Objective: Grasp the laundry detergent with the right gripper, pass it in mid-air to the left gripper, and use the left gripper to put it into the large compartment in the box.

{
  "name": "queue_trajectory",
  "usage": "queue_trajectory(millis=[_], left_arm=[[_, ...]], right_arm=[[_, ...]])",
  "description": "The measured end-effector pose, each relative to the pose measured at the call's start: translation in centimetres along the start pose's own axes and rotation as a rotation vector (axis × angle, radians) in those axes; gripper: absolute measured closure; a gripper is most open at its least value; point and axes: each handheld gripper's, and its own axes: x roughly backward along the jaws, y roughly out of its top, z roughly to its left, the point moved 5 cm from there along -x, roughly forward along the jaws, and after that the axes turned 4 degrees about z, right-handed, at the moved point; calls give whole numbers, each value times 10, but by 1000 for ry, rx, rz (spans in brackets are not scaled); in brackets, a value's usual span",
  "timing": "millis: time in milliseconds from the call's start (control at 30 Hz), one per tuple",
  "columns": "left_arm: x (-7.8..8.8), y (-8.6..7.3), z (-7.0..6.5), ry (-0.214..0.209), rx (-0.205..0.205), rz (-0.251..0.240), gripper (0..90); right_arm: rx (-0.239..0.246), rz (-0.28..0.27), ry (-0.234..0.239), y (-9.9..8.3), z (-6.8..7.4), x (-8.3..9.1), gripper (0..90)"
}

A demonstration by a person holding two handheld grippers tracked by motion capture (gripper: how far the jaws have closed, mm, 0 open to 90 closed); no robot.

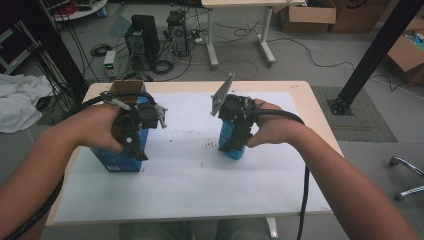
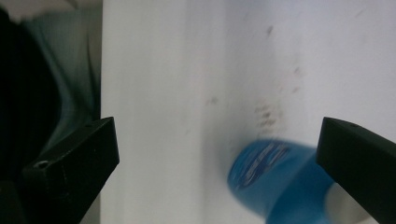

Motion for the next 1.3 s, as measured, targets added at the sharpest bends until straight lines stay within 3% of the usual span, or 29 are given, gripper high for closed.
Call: queue_trajectory(millis=[100,233,367,567,767,967,1100,1300], left_arm=[[1,-1,-1,6,7,-5,1],[1,-3,-1,6,10,-9,1],[2,-4,-1,9,11,-6,1],[3,-2,1,12,12,-13,1],[3,3,3,10,-5,-5,1],[3,6,3,12,-9,-25,1],[2,6,2,11,-14,-25,1],[5,4,0,23,-16,-26,1]], right_arm=[[-50,-153,-43,4,-13,14,0],[-142,-312,-82,2,-34,34,0],[-209,-378,-143,-13,-50,48,0],[-309,-437,-205,-54,-61,59,0],[-376,-506,-240,-97,-55,63,0],[-373,-588,-298,-128,-35,60,0],[-383,-639,-315,-145,-22,45,0],[-415,-653,-318,-160,-12,10,0]])
